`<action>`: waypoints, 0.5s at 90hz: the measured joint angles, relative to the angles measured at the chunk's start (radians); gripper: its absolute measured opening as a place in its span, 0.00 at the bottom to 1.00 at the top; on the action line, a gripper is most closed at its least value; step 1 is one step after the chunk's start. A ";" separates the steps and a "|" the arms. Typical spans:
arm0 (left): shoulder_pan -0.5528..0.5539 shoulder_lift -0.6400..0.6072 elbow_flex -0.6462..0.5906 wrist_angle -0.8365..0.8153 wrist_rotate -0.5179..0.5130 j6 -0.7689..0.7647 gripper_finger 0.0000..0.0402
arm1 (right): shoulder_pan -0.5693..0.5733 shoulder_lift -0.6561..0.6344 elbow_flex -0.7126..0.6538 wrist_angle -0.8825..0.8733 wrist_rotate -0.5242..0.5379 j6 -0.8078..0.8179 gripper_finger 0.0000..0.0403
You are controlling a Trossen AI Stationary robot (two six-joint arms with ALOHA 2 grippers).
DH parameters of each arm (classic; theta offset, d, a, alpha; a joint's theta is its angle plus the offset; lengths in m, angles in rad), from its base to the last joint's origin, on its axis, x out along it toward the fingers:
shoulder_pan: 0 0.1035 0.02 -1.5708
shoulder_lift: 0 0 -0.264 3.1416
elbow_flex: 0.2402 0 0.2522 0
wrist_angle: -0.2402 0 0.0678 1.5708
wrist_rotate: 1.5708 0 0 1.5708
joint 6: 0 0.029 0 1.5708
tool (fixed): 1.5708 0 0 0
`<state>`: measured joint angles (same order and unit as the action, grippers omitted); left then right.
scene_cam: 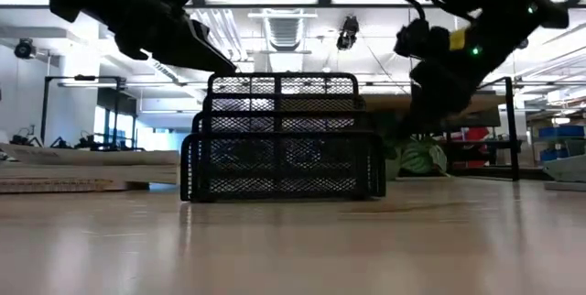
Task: Stock shelves
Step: Move the white vase plant to the middle right of the table
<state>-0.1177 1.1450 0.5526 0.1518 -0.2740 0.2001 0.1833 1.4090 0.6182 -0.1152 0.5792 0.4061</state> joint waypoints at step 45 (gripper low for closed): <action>0.000 0.000 0.000 0.014 0.000 0.000 0.24 | 0.000 0.023 -0.116 0.181 0.246 0.149 0.01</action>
<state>-0.1177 1.1450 0.5526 0.1657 -0.2741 0.2005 0.1828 1.4315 0.5019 0.0654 0.8255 0.5555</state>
